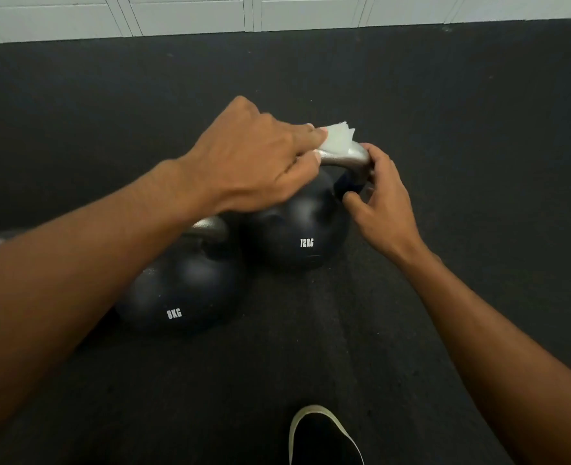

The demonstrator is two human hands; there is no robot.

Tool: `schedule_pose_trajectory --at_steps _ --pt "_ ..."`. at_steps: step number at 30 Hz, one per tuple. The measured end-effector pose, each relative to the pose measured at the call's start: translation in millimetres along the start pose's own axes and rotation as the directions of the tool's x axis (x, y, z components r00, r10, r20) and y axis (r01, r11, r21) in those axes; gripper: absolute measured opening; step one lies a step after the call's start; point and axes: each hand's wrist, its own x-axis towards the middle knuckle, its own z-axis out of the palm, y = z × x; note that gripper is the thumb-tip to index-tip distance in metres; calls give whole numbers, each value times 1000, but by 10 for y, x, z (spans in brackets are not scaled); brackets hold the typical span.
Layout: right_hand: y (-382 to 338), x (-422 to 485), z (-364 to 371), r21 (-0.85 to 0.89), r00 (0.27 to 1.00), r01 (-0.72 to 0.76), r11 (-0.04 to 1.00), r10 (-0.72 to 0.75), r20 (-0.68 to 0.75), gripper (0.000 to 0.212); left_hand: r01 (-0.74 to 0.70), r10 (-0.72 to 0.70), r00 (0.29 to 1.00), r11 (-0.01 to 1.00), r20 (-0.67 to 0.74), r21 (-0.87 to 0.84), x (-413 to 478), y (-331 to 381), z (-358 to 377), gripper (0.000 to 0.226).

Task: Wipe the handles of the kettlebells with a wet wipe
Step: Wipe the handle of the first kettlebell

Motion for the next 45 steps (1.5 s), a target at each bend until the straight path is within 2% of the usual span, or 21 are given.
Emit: schedule_pose_trajectory --at_steps 3,7,11,18,20,23,26,31,35,37,39,40,42,43,45 --pt "-9 -5 -23 -4 1000 5 1000 -5 12 67 -23 28 999 991 -36 135 -156 130 110 71" --pt "-8 -5 -13 -11 1000 -1 1000 1 6 68 19 -10 999 971 -38 237 -210 286 213 71" --pt "8 1 2 11 1000 6 1000 -6 2 68 12 -1 999 968 -43 251 -26 427 203 72" --pt "38 15 -24 -13 1000 10 1000 -9 20 68 184 -182 983 971 -28 155 -203 592 223 73" --pt "31 10 -19 -17 1000 11 1000 -11 18 66 311 -310 950 947 -16 78 -323 693 252 74" --pt "34 10 -10 -17 1000 11 1000 -11 5 66 537 -537 843 842 12 -52 -401 861 249 78" --pt "26 6 -15 -25 1000 11 1000 -11 7 66 648 -641 759 726 113 -231 -406 1142 296 86" --pt "30 3 -26 -20 1000 -1 1000 2 17 65 669 -742 642 416 195 -616 -171 1362 324 81" --pt "35 11 -40 -31 1000 6 999 -6 22 65 532 -846 520 208 122 -821 -151 1392 273 72" --pt "27 7 -32 -39 1000 4 999 -4 23 66 458 -861 466 37 204 -888 -149 1362 243 63" --pt "19 4 -22 -38 1000 3 999 -2 13 67 282 -840 436 -214 324 -935 -134 1319 199 49" --pt "16 7 -16 -35 1000 5 999 -5 7 67 124 -822 426 -361 378 -924 -123 1296 183 42" --pt "17 4 -14 -32 1000 7 999 -7 7 67 -185 -736 447 -633 509 -752 -118 1249 130 31" --pt "18 1 -15 -34 1000 8 999 -8 9 68 -306 -675 475 -728 564 -614 -119 1221 110 36" --pt "22 -6 -20 -38 1000 12 999 -12 14 68 -448 -580 506 -809 638 -381 -132 1141 85 46"
